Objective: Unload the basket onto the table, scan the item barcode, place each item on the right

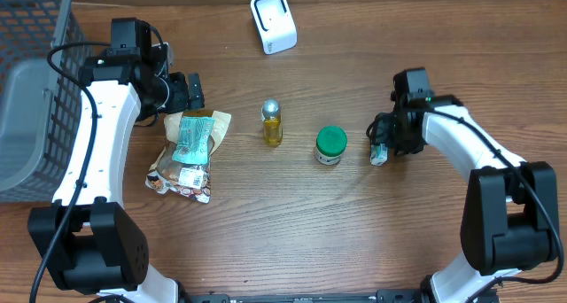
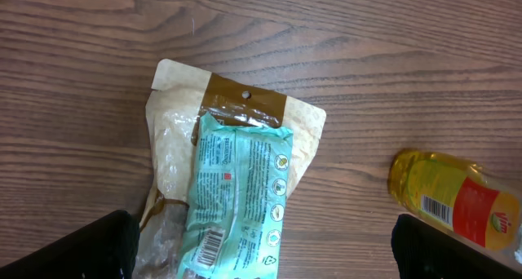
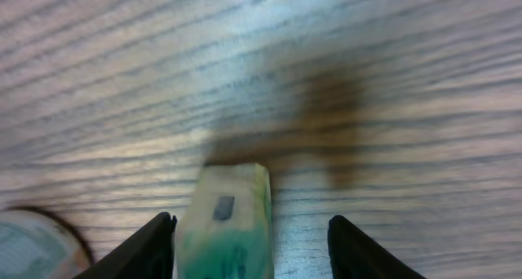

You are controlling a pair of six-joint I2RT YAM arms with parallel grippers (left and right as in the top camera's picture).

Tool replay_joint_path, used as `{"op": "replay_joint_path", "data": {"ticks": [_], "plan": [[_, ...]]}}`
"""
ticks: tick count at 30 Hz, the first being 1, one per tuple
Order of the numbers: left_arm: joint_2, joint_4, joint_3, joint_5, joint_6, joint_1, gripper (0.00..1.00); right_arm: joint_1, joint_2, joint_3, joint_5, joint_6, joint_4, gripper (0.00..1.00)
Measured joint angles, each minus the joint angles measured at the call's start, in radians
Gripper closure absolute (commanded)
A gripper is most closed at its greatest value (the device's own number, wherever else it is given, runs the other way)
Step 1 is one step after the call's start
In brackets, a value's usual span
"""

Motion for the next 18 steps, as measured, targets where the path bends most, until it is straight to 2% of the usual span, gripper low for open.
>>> {"op": "replay_joint_path", "data": {"ticks": [2,3,4,8,13,15,18], "plan": [[0.000,0.000,0.000,0.000,0.000,0.000,0.00,0.000,0.000,0.058,0.014,0.002,-0.057,0.32],[0.000,0.000,0.000,0.000,0.000,0.000,0.00,0.001,0.000,0.072,0.018,-0.002,-0.071,0.20],[0.000,0.000,0.000,0.000,0.000,0.000,0.00,0.004,0.000,0.095,0.026,-0.003,-0.098,0.00],[0.000,0.000,0.000,0.000,0.000,0.000,0.00,0.013,0.000,0.127,0.022,-0.001,-0.120,0.00],[0.000,0.000,0.000,0.000,0.000,0.000,0.01,0.013,0.000,0.127,0.018,0.002,-0.189,0.24],[0.000,0.000,0.000,0.000,0.000,0.000,0.00,0.016,0.000,0.125,0.017,0.001,-0.201,0.31],[0.000,0.000,0.000,0.000,0.000,0.000,0.00,0.027,0.000,0.105,0.018,0.001,-0.189,0.34]]}}
